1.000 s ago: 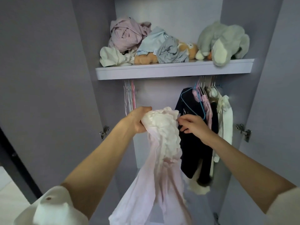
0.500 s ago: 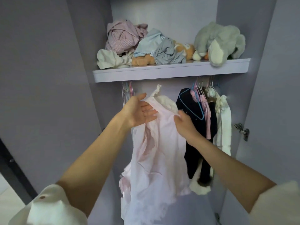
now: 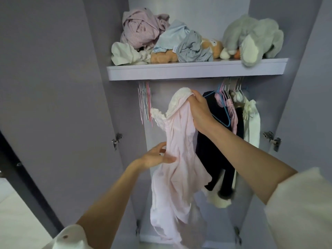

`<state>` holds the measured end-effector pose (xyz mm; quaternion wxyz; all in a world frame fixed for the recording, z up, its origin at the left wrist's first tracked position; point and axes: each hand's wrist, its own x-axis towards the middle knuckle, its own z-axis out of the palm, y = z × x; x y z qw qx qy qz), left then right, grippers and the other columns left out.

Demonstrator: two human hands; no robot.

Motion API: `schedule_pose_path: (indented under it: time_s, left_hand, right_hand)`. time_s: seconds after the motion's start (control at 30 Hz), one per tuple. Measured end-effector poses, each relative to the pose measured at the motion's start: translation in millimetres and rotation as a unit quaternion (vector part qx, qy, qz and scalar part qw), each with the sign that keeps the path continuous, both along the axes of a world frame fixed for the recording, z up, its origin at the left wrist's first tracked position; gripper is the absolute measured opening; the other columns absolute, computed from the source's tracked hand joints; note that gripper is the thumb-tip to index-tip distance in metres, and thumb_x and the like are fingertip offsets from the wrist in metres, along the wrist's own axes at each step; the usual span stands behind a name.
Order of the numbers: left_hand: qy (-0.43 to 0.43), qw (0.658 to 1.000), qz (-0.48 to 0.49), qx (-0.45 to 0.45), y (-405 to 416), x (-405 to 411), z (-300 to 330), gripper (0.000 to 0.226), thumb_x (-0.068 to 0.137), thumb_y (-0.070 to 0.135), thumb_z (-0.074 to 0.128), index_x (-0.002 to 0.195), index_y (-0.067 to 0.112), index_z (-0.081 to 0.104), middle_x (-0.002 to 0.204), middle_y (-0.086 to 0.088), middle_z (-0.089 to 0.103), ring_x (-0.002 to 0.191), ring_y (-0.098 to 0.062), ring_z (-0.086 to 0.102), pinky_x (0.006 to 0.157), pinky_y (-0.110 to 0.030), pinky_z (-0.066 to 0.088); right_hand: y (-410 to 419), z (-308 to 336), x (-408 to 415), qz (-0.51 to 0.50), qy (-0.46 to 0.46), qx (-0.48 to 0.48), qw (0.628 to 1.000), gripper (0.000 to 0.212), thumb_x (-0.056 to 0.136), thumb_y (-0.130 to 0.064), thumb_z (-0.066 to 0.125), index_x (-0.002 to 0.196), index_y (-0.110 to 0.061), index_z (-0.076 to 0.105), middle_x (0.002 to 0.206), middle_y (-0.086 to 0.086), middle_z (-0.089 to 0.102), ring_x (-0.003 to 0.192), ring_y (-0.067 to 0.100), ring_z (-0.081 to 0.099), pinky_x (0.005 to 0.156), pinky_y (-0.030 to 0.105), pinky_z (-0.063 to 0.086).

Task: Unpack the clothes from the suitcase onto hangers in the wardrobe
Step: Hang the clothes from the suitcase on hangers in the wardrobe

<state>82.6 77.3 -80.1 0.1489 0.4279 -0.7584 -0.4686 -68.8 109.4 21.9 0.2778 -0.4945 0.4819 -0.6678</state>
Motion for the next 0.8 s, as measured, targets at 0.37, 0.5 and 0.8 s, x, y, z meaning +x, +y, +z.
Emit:
schedule_pose_path:
  time_s: [0.37,0.5,0.8]
  left_hand:
    - [0.154,0.986,0.045,-0.035,-15.9,-2.9,9.9,0.023,0.099,0.008,0.038,0.109,0.016,0.057,0.102,-0.004,0.06,0.094,-0.018,0.056,0.089,-0.031,0.047]
    - [0.097,0.986,-0.046,-0.131,-25.2,-6.2,28.0,0.024,0.099,0.005,0.038,0.101,0.019,0.057,0.099,0.002,0.058,0.094,-0.01,0.051,0.089,-0.022,0.041]
    - [0.057,0.973,0.004,-0.223,-57.5,23.1,31.1,0.022,0.099,0.008,0.036,0.102,-0.003,0.055,0.091,-0.006,0.055,0.083,-0.015,0.048,0.065,-0.009,0.038]
  right_hand:
    - [0.2,-51.9,-51.1,-0.158,0.379,0.177,0.894,0.079,0.081,-0.013,0.053,0.147,-0.021,0.012,0.154,0.004,0.014,0.142,0.024,0.015,0.114,0.051,0.019]
    - [-0.4,-59.6,-35.5,-0.021,0.541,0.078,0.837,0.078,0.085,-0.004,0.052,0.148,-0.025,0.012,0.157,0.002,0.004,0.145,0.02,0.0,0.119,0.038,0.007]
    - [-43.7,-72.5,5.2,0.024,0.49,0.12,0.863,0.007,0.094,-0.016,0.041,0.092,-0.017,0.047,0.077,-0.004,0.05,0.075,0.021,0.048,0.07,0.038,0.039]
